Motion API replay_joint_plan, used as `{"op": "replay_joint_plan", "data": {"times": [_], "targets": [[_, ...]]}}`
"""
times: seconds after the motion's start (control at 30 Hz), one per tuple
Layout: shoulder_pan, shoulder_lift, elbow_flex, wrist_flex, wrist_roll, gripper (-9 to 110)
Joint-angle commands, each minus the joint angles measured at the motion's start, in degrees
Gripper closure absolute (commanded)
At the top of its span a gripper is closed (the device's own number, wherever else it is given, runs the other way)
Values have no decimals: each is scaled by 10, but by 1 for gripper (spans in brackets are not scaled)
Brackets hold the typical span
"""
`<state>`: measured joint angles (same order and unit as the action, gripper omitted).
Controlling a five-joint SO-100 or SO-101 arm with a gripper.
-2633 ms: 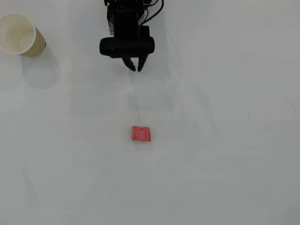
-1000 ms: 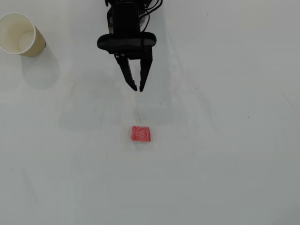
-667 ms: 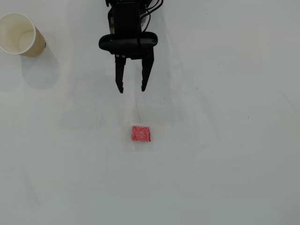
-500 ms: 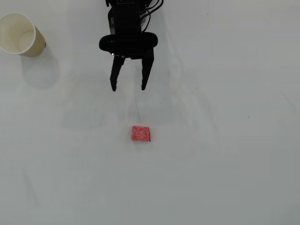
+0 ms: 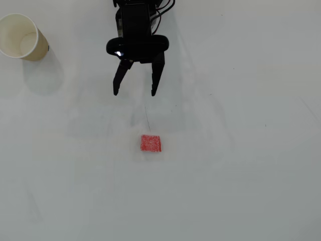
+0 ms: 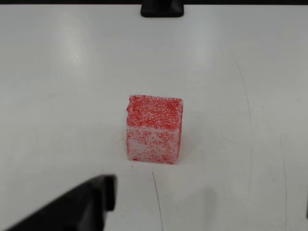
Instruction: Pick up the cube and drop it in the cup.
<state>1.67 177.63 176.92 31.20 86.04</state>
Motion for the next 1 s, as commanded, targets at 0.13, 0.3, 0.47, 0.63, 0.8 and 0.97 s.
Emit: {"op": "replay_joint_plan", "data": {"times": [0.13, 0.3, 0.47, 0.63, 0.8, 0.97], "targets": [[-11, -33, -12, -18, 0, 67], [-25, -140, -84, -22, 4, 67], [-35, -233, -127, -69, 4, 65], [-40, -307, -171, -76, 4, 65], [-40, -362, -207, -77, 5, 65], [-40, -415, -241, -103, 5, 65]]}}
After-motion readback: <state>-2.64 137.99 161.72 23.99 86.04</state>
